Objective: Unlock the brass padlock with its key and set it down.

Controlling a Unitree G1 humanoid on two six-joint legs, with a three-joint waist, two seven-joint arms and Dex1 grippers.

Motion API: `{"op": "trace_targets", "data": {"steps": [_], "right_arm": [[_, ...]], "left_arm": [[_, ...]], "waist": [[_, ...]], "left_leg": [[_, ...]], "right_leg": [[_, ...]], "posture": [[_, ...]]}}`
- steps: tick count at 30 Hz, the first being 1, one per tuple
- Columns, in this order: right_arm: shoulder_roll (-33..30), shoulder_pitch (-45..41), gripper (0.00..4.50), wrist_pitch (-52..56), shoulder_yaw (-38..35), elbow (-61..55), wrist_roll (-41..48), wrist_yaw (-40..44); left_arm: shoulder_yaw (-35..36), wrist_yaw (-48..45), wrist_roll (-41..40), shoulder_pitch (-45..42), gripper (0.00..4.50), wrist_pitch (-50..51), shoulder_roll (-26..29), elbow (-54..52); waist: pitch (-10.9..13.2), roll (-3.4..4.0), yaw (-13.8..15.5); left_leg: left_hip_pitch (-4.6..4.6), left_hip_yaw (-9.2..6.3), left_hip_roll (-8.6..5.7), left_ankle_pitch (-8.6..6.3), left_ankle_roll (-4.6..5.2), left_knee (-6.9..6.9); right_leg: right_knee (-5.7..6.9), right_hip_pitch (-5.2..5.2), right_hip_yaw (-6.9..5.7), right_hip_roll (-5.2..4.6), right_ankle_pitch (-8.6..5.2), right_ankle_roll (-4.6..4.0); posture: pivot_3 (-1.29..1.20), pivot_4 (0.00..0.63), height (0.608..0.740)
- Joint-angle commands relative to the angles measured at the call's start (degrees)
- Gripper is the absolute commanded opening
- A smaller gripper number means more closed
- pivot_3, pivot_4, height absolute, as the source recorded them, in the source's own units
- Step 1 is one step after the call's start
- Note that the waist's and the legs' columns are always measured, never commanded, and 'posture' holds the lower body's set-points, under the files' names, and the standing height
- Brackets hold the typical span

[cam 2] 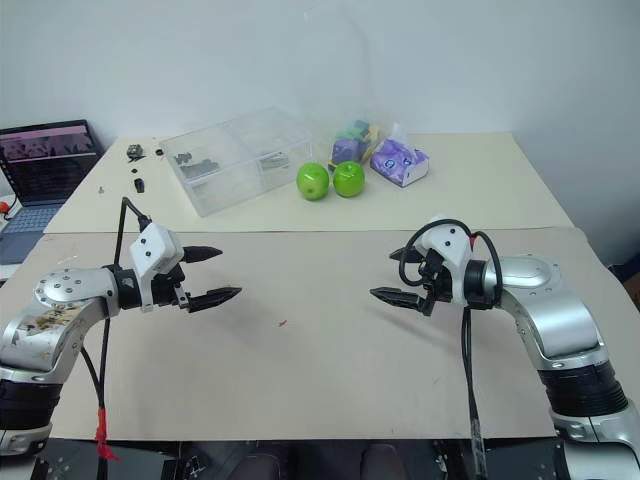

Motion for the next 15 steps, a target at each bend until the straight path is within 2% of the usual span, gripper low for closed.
{"op": "trace_targets", "data": {"steps": [1,3,6,15], "right_arm": [[0.22,-1.37,4.47,-0.66,-1.33,-1.37,0.26,-0.56],[0.65,-1.88,4.47,-0.24,-0.82,-1.94,0.08,-1.28],[-1.90,-2.51,4.47,-0.46,3.06,-2.45,-4.25,-0.58],[0.25,-5.17,4.47,3.56,1.89,-3.88,-0.18,-0.94]], "left_arm": [[1.25,0.57,-1.83,-2.13,4.50,1.71,-0.13,-1.65],[0.35,1.11,-0.08,-3.48,4.50,0.15,-0.54,0.07],[0.10,1.69,2.77,-3.70,4.50,-2.36,-0.03,3.96],[4.75,-3.51,5.62,1.06,4.50,-16.12,6.07,19.20]], "waist": [[0.00,0.00,0.01],[0.00,0.00,0.02],[-0.02,0.03,0.06],[0.00,0.04,-0.80]], "left_leg": [[0.00,0.00,0.00,0.00,0.00,0.00],[0.00,0.00,0.00,0.00,0.00,0.00],[0.02,0.00,0.00,0.00,0.00,0.01],[0.00,0.04,0.06,0.00,0.01,-0.07]], "right_leg": [[0.00,0.00,0.00,0.00,0.00,0.00],[0.01,0.00,0.00,0.00,0.00,0.00],[0.02,0.02,-0.01,0.00,0.00,0.00],[0.05,-0.19,-0.02,0.04,0.03,-0.05]], "posture": [[0.00,0.150,0.740],[0.00,0.150,0.740],[0.00,0.150,0.740],[0.00,0.150,0.740]]}}
